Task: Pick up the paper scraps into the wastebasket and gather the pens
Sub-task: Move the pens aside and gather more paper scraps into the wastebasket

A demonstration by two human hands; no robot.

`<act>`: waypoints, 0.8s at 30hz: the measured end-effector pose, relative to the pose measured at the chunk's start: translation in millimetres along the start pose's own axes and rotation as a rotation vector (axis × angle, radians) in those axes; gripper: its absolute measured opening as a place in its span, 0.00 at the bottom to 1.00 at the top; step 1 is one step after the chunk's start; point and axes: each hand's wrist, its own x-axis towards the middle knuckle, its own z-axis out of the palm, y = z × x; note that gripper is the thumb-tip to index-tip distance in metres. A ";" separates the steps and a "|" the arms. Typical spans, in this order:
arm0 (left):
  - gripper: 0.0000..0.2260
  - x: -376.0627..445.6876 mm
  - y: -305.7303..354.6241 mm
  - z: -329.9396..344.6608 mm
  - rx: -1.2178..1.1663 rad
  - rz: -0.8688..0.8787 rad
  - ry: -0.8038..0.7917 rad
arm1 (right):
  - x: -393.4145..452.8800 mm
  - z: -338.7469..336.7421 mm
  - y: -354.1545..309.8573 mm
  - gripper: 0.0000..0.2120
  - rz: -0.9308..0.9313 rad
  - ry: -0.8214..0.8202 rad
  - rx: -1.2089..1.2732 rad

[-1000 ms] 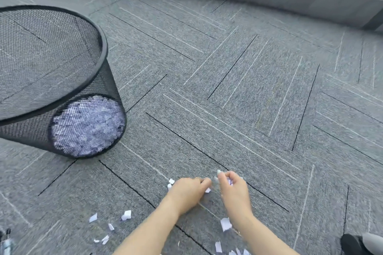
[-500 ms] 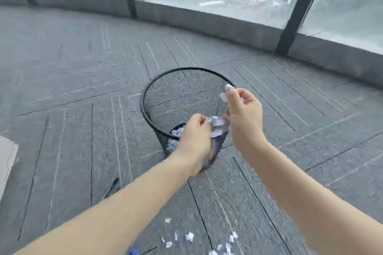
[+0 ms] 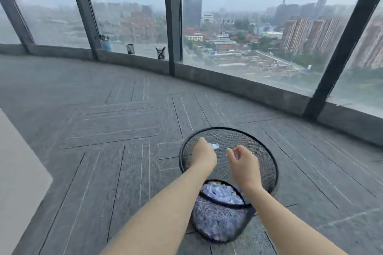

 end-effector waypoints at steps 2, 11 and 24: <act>0.11 2.7 -7.3 11.4 0.024 0.091 -0.035 | -0.5 3.6 8.9 0.20 0.001 0.016 -0.003; 0.12 13.9 -26.0 30.8 0.234 0.211 -0.098 | 12.6 12.1 20.2 0.25 0.062 0.080 -0.321; 0.19 -1.1 -21.4 31.8 0.086 0.347 -0.195 | 3.4 -5.2 16.1 0.12 -0.147 0.136 -0.137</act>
